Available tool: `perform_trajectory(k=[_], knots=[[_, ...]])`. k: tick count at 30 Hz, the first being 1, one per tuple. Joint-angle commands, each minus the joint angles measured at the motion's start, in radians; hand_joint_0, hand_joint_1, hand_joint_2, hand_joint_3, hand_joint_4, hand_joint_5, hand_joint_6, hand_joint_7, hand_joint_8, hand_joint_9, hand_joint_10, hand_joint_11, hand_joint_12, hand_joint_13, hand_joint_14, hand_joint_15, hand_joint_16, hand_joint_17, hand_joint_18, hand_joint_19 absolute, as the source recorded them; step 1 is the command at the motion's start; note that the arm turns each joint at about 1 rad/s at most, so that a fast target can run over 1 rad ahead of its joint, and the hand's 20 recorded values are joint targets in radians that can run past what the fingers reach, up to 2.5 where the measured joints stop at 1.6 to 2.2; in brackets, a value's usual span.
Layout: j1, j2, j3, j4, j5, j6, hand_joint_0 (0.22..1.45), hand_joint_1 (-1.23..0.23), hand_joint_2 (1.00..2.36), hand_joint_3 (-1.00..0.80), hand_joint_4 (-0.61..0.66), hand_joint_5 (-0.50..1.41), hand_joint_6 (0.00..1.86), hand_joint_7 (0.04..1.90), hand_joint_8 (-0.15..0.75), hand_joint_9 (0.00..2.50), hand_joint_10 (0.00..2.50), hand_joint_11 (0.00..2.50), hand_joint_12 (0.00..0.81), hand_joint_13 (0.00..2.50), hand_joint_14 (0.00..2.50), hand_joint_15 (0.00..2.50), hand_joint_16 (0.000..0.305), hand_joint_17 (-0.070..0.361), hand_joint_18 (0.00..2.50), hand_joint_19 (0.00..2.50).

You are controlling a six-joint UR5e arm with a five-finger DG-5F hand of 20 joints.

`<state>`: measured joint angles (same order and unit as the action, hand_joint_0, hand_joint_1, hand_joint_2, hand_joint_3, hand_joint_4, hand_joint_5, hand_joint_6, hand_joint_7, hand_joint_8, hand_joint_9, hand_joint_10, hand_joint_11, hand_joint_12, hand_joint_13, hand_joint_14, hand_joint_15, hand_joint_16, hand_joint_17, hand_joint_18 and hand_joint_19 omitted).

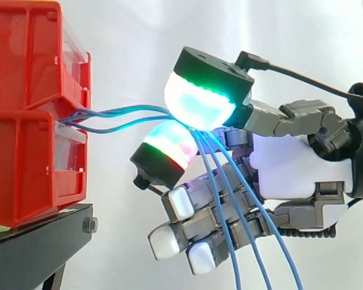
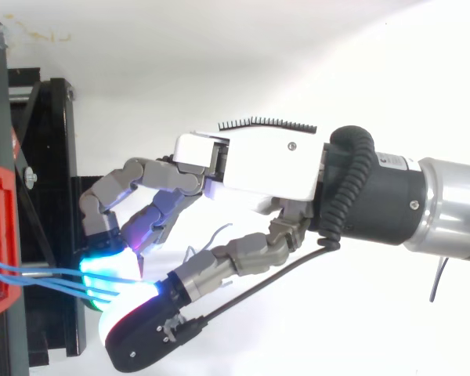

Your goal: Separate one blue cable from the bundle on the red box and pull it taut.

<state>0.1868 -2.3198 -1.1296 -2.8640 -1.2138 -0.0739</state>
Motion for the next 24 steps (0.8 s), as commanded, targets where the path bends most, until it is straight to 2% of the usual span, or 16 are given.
perform_trajectory(k=[1,6,9,20,22,24], knots=[[-0.001,-0.001,0.001,-0.005,-0.003,0.013,0.80,-0.89,1.00,-0.50,-0.12,-0.20,0.93,1.16,0.262,0.92,0.02,0.80,0.321,0.80,0.02,0.47,0.036,0.081,0.79,0.49],[-0.004,0.000,0.001,-0.003,-0.003,0.020,0.71,-0.93,1.00,-0.50,-0.04,-0.19,0.92,1.11,0.267,0.92,0.02,0.81,0.321,0.80,0.02,0.48,0.036,0.080,0.79,0.49],[-0.004,0.000,0.001,-0.005,-0.003,0.022,0.60,-0.94,1.00,-0.50,-0.01,-0.18,0.91,1.10,0.276,0.93,0.02,0.82,0.327,0.80,0.02,0.49,0.036,0.080,0.79,0.51],[-0.004,0.000,0.002,-0.003,-0.004,0.022,0.38,-0.84,1.00,-0.50,0.06,-0.18,0.91,1.04,0.351,0.96,0.01,0.81,0.414,0.84,0.01,0.50,0.052,0.118,0.86,0.51],[-0.004,-0.001,0.004,-0.003,-0.004,0.022,0.37,-0.81,1.00,-0.50,0.06,-0.18,0.91,1.03,0.352,0.97,0.01,0.80,0.422,0.83,0.01,0.50,0.054,0.121,0.86,0.52],[-0.006,-0.001,0.007,-0.003,-0.004,0.022,0.42,-0.73,1.00,-0.50,0.05,-0.18,0.90,1.05,0.335,0.96,0.01,0.83,0.401,0.81,0.01,0.51,0.050,0.113,0.82,0.55]])
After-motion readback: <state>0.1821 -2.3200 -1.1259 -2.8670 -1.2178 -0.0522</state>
